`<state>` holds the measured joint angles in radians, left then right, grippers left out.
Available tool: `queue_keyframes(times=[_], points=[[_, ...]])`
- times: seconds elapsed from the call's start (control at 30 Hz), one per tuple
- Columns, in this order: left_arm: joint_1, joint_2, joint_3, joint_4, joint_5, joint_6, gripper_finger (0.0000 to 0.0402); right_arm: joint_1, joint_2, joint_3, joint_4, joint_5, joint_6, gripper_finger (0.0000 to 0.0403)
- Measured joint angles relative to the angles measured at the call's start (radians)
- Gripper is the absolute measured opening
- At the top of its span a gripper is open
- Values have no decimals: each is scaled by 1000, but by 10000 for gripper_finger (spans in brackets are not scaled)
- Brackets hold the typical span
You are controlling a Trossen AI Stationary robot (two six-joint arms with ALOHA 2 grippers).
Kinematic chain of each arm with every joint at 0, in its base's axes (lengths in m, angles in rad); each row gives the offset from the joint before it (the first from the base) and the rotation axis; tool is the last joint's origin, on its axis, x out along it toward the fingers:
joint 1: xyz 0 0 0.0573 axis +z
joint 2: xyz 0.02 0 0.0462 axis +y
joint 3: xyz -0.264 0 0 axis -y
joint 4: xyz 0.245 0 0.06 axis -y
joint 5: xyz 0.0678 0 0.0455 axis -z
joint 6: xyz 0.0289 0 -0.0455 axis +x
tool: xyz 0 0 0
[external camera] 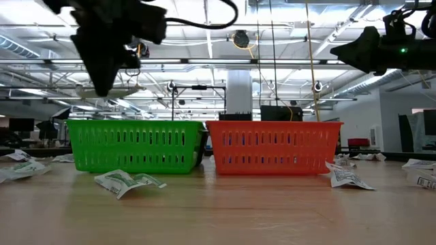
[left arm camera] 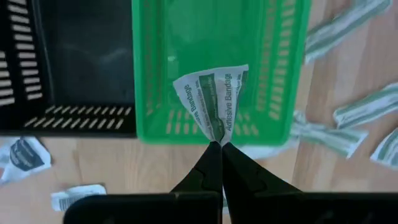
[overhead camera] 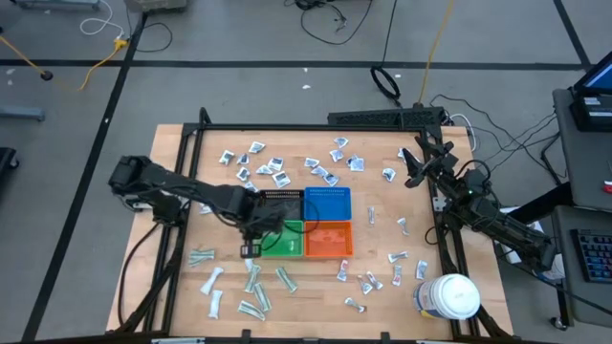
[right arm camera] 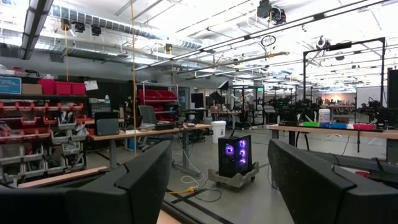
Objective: Pick & Place First Aid Supplies
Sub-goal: Put the bandage into the green bin
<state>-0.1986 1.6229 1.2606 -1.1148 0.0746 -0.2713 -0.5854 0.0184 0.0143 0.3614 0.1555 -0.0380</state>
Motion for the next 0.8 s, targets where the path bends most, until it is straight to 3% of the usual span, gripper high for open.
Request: queue_keyframes(times=[0.3, 0.8], points=[[14, 113, 178, -57, -4, 41, 0, 0, 0, 0, 0, 0, 0, 263], [0, 265, 181, 40, -102, 7, 0, 0, 0, 0, 0, 0, 0, 263]])
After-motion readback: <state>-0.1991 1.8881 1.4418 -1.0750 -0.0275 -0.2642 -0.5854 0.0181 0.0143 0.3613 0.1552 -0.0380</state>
